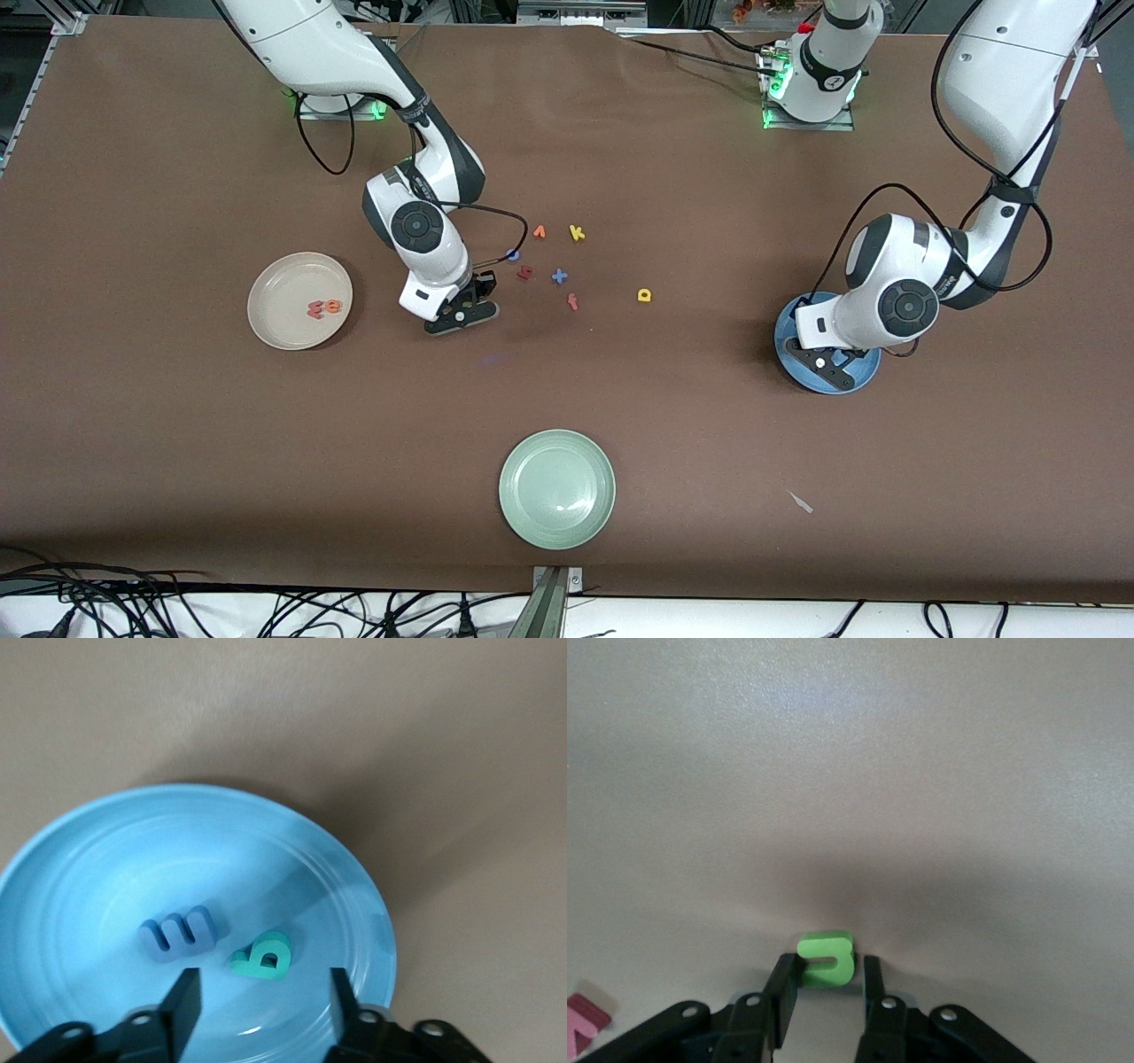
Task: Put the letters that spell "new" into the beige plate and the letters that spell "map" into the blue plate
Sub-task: 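Drop the teal b in the blue plate while the right gripper lifts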
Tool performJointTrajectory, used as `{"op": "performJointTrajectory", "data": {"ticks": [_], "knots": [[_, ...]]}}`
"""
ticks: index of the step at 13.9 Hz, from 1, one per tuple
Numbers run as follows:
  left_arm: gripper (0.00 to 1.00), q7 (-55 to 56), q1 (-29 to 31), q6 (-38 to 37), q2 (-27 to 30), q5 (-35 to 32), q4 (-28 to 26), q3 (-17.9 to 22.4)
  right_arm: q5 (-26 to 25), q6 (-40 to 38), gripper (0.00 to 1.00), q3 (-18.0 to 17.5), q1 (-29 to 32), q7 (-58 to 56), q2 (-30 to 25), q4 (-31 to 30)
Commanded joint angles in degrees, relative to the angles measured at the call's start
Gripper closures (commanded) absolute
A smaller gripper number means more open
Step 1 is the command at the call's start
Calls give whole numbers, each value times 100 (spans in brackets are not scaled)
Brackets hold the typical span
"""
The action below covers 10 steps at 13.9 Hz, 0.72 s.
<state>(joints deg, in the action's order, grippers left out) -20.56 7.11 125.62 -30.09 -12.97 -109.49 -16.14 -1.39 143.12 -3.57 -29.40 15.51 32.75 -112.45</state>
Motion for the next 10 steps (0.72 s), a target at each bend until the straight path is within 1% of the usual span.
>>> {"op": "performJointTrajectory", "data": {"ticks": [1,3,5,10], "knots": [[0,-133,9,-222,232,-101,93,-91,-55,67,63,-12,-22,-22,82,47],[0,147,27,-528,267,56,260,-266,-55,111,64,-12,-22,-22,82,47],[0,673,18,-1020,276,233,436,-573,-55,164,65,-12,-22,-22,117,47],[0,2808,1,-1101,223,242,340,-1399,-55,181,65,-12,-22,-13,117,82]]}}
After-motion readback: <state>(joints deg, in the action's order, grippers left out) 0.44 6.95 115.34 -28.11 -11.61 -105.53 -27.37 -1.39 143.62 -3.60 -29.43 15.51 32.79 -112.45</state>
